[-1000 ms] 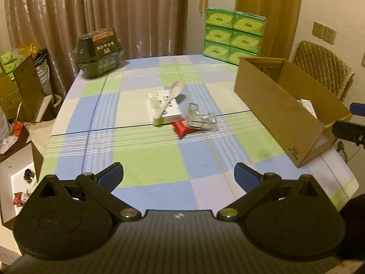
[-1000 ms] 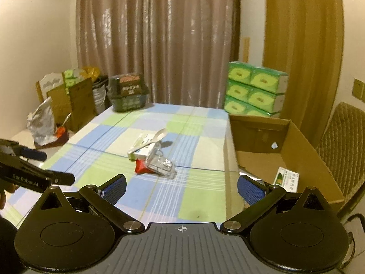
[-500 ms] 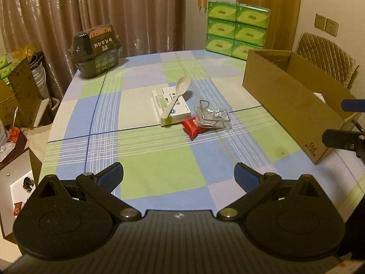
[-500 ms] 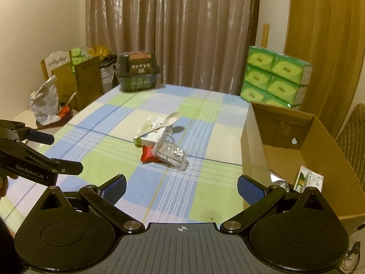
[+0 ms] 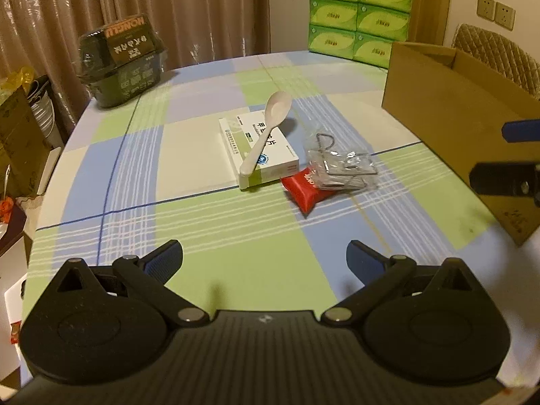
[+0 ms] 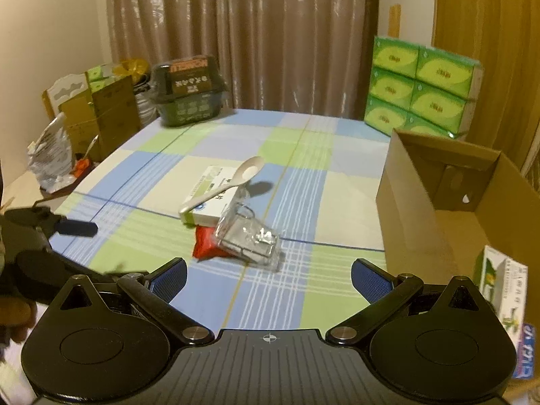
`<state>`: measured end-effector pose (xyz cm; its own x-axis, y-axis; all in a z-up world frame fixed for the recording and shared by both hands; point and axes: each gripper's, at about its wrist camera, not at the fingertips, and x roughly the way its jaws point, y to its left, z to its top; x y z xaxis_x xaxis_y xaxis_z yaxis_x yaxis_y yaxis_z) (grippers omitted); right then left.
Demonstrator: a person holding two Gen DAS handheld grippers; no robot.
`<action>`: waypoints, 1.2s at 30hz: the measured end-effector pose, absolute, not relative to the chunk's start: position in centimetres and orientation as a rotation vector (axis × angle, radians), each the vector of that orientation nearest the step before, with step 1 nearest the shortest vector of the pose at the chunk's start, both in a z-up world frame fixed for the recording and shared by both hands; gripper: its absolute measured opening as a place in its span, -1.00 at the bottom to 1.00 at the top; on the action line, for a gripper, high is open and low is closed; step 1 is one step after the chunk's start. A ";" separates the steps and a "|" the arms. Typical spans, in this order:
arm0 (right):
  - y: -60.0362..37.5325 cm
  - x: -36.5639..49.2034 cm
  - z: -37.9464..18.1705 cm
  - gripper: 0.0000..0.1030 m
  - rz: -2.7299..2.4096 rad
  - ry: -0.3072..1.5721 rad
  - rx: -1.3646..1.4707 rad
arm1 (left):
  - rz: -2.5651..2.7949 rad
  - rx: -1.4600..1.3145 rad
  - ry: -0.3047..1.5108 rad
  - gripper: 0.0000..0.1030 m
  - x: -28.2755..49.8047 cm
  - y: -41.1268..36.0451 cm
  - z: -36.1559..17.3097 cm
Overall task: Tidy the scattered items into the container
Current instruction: 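Grasp the clear bag with metal rack with the right tool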
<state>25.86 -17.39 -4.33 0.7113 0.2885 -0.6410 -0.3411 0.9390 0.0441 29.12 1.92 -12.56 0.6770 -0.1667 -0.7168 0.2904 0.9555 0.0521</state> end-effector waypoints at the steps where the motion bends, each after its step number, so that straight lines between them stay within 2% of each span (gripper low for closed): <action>1: -17.3 26.4 -4.6 0.96 0.345 0.701 -0.071 | -0.264 0.170 0.784 0.97 29.5 1.8 -12.9; 10: -17.2 30.6 -7.7 0.96 0.297 0.760 0.033 | -0.344 0.249 0.771 0.97 32.4 0.4 -16.1; 17: -16.5 32.5 -9.1 0.96 0.325 0.778 0.107 | -0.443 0.320 0.708 0.97 32.9 -0.9 -16.7; 36: -14.5 36.1 -12.1 0.94 0.335 0.818 0.168 | -0.476 0.298 0.674 0.96 35.0 -0.4 -17.4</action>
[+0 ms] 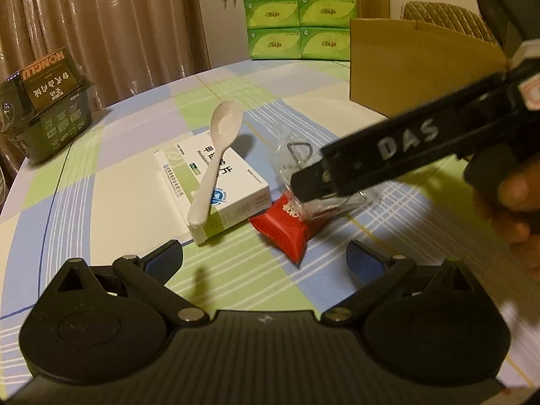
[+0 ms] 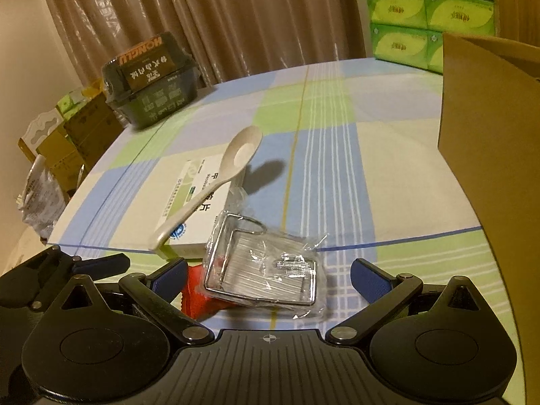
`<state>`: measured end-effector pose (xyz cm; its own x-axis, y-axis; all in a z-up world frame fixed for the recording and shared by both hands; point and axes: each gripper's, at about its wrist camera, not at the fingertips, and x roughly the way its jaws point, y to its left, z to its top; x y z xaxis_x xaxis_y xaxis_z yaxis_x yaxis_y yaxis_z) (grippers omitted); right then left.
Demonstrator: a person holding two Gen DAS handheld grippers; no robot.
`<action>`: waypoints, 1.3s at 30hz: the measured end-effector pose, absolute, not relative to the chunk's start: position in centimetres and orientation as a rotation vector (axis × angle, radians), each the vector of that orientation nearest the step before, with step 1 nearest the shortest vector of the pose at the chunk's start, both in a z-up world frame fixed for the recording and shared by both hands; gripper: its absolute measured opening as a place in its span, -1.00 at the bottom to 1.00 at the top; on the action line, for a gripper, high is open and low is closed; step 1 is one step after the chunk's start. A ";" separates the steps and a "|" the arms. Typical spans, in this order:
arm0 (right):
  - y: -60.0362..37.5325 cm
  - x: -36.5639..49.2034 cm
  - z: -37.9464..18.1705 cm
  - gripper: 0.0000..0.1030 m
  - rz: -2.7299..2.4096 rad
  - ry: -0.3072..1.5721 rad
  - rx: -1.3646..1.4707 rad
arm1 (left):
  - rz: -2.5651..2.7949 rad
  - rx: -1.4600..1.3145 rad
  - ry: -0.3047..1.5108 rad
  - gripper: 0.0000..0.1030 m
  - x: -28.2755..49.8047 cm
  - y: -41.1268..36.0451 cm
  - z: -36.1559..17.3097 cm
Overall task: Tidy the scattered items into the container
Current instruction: 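Grasp the clear bag with metal rack with the right tool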
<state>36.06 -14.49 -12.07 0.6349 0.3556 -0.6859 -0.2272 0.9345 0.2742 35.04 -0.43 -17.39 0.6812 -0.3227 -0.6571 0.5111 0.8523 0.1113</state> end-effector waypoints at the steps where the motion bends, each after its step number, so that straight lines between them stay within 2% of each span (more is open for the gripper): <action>1: -14.4 36.1 -12.2 0.91 0.334 0.821 0.166 | -0.478 0.302 0.672 0.96 35.0 -0.5 -17.4; 3: -14.4 36.2 -12.4 0.79 0.336 0.829 0.166 | -0.480 0.316 0.672 0.95 35.0 -0.7 -17.5; 7: -14.4 36.2 -12.6 0.68 0.340 0.838 0.168 | -0.481 0.317 0.680 0.95 35.0 -0.8 -17.7; 10: -14.3 36.3 -12.7 0.43 0.346 0.848 0.162 | -0.476 0.305 0.682 0.95 35.1 -0.7 -17.7; 14: -14.3 36.2 -12.5 0.32 0.346 0.844 0.148 | -0.470 0.304 0.685 0.95 35.1 -0.7 -17.7; 29: -18.4 33.4 -11.5 0.30 0.239 0.821 0.112 | -0.459 0.288 0.682 0.93 35.3 -0.7 -17.6; 39: -19.9 31.2 -11.8 0.30 0.229 0.825 0.078 | -0.475 0.265 0.625 0.63 35.6 -2.2 -17.3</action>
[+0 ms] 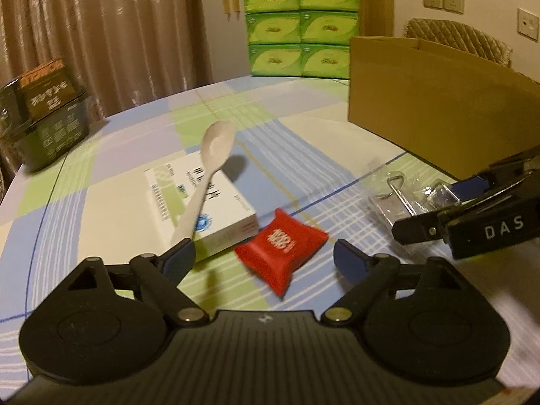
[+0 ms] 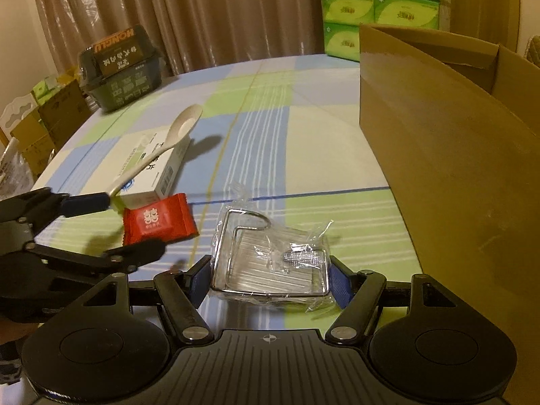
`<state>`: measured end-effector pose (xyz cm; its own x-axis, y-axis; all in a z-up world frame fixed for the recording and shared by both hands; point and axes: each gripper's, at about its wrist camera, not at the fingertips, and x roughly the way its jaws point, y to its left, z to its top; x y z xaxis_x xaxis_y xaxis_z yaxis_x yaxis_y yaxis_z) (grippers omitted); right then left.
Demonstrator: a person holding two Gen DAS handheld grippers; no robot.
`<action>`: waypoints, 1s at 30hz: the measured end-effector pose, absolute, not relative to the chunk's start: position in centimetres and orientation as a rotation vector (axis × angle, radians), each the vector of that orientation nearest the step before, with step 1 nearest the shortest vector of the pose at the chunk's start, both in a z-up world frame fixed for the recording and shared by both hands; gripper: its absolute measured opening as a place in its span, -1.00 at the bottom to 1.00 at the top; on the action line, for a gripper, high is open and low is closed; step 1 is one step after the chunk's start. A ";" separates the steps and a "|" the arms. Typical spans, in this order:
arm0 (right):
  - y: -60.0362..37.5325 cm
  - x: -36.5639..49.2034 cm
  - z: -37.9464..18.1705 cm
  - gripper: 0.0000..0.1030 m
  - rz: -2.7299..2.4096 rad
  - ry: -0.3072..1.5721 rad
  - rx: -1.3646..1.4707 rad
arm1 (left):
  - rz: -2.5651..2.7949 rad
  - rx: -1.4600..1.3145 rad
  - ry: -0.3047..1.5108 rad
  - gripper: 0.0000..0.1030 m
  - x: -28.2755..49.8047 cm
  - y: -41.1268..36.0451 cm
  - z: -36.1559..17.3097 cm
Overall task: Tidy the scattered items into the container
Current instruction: 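Grasp the clear bag with metal rack with the right tool, then grasp the red candy packet with the left tool while the right tool holds the rack bag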
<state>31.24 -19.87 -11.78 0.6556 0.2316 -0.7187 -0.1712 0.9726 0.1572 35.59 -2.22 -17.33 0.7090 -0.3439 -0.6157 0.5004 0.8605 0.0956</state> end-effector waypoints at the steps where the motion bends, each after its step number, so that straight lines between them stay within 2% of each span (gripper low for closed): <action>1: -19.9 31.1 -11.8 0.30 0.230 0.825 0.075 | -0.483 0.274 0.626 0.61 35.6 -2.5 -17.4; 3: -20.0 31.0 -11.8 0.30 0.237 0.828 0.075 | -0.499 0.299 0.626 0.57 35.7 -3.2 -17.7; 4: -20.0 30.8 -11.8 0.30 0.238 0.827 0.074 | -0.509 0.313 0.628 0.48 35.7 -3.5 -18.0; 9: -20.1 30.3 -11.9 0.30 0.242 0.827 0.062 | -0.517 0.319 0.631 0.43 36.3 -4.0 -18.8; 14: -20.1 30.1 -11.9 0.30 0.241 0.828 0.062 | -0.512 0.301 0.650 0.25 36.8 -4.1 -18.7; 16: -20.2 29.9 -11.9 0.30 0.240 0.829 0.062 | -0.524 0.280 0.669 -0.04 36.9 -4.1 -18.6; 19: -20.3 29.5 -11.8 0.30 0.236 0.830 0.061 | -0.525 0.279 0.709 -0.24 36.6 -4.3 -18.2; 26: -20.6 28.9 -11.7 0.30 0.228 0.829 0.068 | -0.559 0.245 0.784 -0.24 35.5 -4.3 -17.7; 29: -20.7 28.9 -11.7 0.30 0.227 0.828 0.072 | -0.513 0.268 0.773 -0.18 35.0 -4.2 -17.6; 30: -20.7 28.8 -11.7 0.30 0.226 0.828 0.072 | -0.510 0.278 0.766 -0.11 35.0 -4.3 -17.7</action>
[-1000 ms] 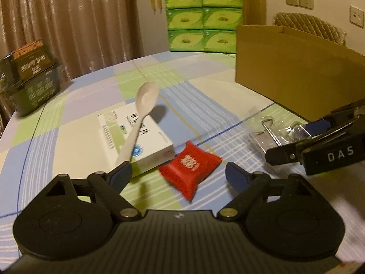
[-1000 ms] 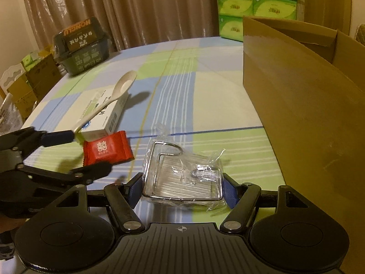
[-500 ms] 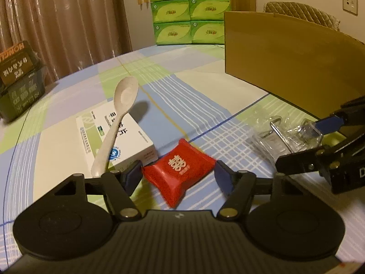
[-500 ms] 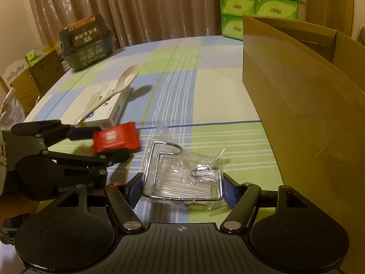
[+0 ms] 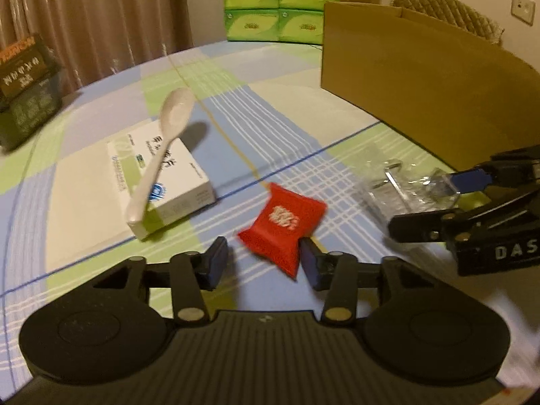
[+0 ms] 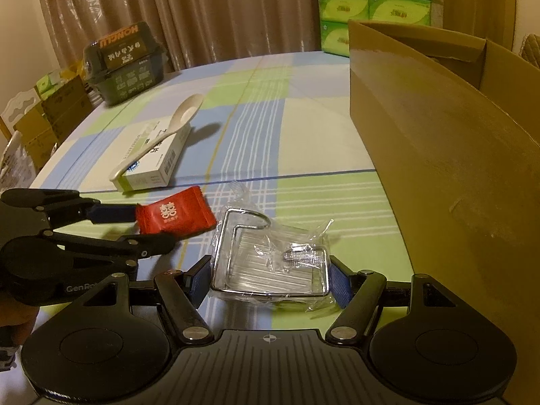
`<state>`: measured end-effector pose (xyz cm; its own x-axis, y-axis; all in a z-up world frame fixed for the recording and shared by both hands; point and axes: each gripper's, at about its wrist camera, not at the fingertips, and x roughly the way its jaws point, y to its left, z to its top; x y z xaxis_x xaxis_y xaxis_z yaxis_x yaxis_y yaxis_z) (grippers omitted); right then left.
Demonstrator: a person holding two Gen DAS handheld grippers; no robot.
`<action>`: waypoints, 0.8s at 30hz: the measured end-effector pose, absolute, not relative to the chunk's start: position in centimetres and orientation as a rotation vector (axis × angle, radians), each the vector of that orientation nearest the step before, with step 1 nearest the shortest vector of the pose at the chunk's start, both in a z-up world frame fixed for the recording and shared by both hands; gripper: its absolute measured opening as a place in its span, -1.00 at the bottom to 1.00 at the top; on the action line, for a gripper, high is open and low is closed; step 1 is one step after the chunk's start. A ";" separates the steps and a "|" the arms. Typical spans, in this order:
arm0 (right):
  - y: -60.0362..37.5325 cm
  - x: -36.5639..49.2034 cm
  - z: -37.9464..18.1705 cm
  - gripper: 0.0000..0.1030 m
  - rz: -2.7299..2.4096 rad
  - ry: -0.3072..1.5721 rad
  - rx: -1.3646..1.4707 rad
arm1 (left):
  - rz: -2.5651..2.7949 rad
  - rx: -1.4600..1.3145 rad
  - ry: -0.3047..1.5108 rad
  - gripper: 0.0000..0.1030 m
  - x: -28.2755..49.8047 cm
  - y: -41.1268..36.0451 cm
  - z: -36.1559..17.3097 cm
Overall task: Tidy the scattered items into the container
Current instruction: 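Grasp the red candy packet with the left tool while the right tool holds the rack bag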
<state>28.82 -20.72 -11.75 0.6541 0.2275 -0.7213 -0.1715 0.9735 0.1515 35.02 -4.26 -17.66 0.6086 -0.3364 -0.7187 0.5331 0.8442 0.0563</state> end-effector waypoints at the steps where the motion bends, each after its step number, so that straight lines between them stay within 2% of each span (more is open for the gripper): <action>1: -20.8 28.8 -11.8 0.30 0.227 0.828 0.072 | -0.511 0.285 0.758 -0.08 35.1 -4.3 -17.7; 6: -20.9 28.8 -11.8 0.30 0.226 0.824 0.074 | -0.557 0.334 0.689 0.03 35.2 -5.2 -17.9; 11: -21.0 28.7 -11.7 0.30 0.223 0.824 0.081 | -0.614 0.366 0.666 0.02 35.1 -6.1 -18.1; 16: -21.2 28.4 -11.7 0.30 0.222 0.827 0.089 | -0.621 0.365 0.698 -0.34 34.7 -6.5 -17.9; 24: -21.3 27.3 -11.5 0.30 0.224 0.824 0.110 | -0.576 0.289 0.787 -0.39 33.6 -4.5 -17.4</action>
<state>27.26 -21.29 -11.52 0.6575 0.2398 -0.7143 -0.1546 0.9708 0.1836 33.61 -4.55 -17.38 0.5639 -0.3774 -0.7346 0.5858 0.8098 0.0336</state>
